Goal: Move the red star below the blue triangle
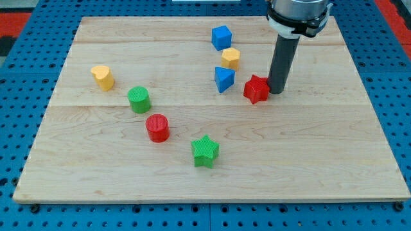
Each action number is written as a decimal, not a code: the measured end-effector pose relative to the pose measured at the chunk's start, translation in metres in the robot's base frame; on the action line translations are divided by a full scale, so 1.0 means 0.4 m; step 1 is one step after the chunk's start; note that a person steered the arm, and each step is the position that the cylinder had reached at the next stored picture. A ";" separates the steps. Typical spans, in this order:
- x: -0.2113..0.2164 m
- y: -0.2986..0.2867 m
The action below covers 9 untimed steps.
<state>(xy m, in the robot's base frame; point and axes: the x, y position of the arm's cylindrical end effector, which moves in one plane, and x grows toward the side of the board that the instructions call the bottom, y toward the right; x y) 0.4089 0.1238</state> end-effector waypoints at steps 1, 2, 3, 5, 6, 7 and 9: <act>-0.055 0.038; -0.038 -0.026; 0.064 -0.019; 0.061 -0.047; 0.058 -0.081; 0.061 -0.142; 0.130 0.105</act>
